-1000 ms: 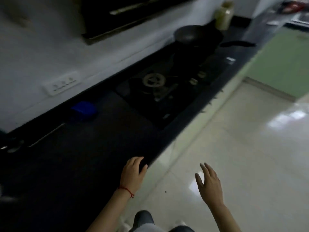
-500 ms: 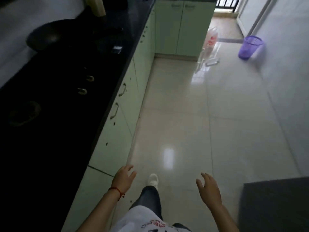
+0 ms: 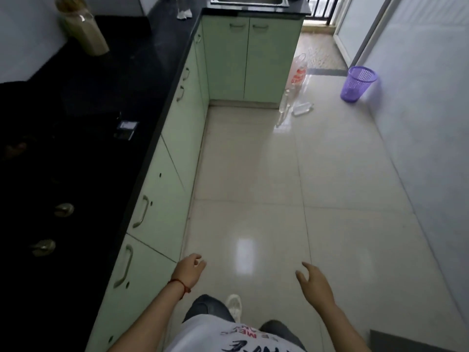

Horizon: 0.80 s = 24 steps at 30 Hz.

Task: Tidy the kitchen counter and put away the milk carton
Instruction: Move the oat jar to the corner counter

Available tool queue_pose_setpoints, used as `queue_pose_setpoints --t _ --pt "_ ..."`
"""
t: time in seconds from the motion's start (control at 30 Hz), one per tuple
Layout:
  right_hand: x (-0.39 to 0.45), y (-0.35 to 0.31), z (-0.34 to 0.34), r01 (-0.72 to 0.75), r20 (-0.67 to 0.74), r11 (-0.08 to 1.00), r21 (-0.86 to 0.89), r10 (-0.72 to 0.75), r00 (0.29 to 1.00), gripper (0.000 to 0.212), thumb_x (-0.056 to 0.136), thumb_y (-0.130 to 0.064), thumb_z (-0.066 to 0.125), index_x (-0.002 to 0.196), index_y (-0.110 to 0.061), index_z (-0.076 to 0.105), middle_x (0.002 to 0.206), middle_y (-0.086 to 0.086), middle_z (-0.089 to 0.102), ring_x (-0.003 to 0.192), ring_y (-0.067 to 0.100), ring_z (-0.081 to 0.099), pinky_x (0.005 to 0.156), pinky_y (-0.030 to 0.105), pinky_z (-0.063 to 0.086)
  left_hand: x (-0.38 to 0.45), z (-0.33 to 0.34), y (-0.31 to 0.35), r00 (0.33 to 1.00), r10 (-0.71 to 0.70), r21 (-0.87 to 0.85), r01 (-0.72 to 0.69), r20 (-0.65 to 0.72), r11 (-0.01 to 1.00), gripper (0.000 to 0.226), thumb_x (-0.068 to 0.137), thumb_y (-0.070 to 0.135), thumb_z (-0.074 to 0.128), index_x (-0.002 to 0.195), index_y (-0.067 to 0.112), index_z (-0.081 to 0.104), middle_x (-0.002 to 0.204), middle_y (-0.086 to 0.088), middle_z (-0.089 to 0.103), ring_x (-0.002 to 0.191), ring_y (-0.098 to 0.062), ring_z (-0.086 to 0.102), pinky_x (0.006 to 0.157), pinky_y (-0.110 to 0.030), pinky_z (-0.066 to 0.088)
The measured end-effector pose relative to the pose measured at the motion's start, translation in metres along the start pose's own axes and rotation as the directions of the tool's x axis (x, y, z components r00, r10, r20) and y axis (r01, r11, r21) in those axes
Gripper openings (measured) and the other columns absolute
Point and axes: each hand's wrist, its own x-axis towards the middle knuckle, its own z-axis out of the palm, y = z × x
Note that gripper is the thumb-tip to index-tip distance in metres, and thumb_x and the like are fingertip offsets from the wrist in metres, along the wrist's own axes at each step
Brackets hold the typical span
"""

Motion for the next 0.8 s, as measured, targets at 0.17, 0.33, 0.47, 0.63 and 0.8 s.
queue_pose_setpoints --t 0.17,0.33,0.47,0.63,0.8 --pt "0.065 -0.016 -0.032 -0.088 -0.018 0.993 0.072 0.09 0.996 0.048 0.095 -0.027 0.045 0.137 -0.007 0.038 0.144 0.014 0.041 0.132 0.028 0.038 0.109 0.037 0.031 0.077 -0.027 0.102 0.996 0.078 0.009 -0.078 -0.033 0.997 0.037 0.09 0.023 0.052 0.123 0.005 0.054 0.123 -0.018 0.061 0.113 -0.027 0.057 0.092 -0.026 0.042" --pt "0.155 -0.042 -0.069 -0.124 -0.021 0.989 0.084 0.126 0.992 0.047 0.094 -0.025 0.046 0.136 -0.006 0.039 0.144 0.015 0.041 0.132 0.029 0.039 0.108 0.037 0.032 0.158 -0.05 0.188 0.992 0.09 -0.016 -0.092 -0.084 0.996 0.036 0.089 0.02 0.053 0.121 0.003 0.056 0.119 -0.018 0.063 0.11 -0.028 0.058 0.09 -0.027 0.043" --pt "0.239 -0.076 -0.109 -0.085 0.033 0.995 0.053 0.083 0.996 0.048 0.095 -0.027 0.046 0.137 -0.007 0.038 0.144 0.013 0.041 0.133 0.027 0.038 0.109 0.036 0.031 0.21 -0.063 0.234 0.995 0.01 -0.046 -0.014 -0.095 0.999 0.034 0.089 0.018 0.053 0.118 0.0 0.057 0.118 -0.02 0.063 0.11 -0.029 0.058 0.09 -0.027 0.043" --pt "0.33 -0.143 -0.158 0.038 0.097 0.999 -0.039 -0.034 0.995 0.048 0.095 -0.029 0.043 0.137 -0.007 0.036 0.145 0.013 0.041 0.134 0.025 0.037 0.109 0.033 0.029 0.247 -0.081 0.253 0.987 -0.131 -0.127 0.118 -0.096 0.985 0.032 0.089 0.017 0.054 0.116 0.0 0.059 0.119 -0.019 0.062 0.11 -0.028 0.057 0.09 -0.027 0.043" --pt "0.428 -0.228 -0.194 0.101 0.1 0.993 -0.062 -0.095 0.99 0.048 0.095 -0.03 0.045 0.137 -0.008 0.037 0.143 0.014 0.043 0.131 0.027 0.04 0.107 0.034 0.032 0.303 -0.106 0.264 0.952 -0.264 -0.257 0.219 -0.153 0.941 0.025 0.088 0.019 0.056 0.1 0.0 0.066 0.104 -0.021 0.069 0.093 -0.03 0.062 0.073 -0.029 0.042"
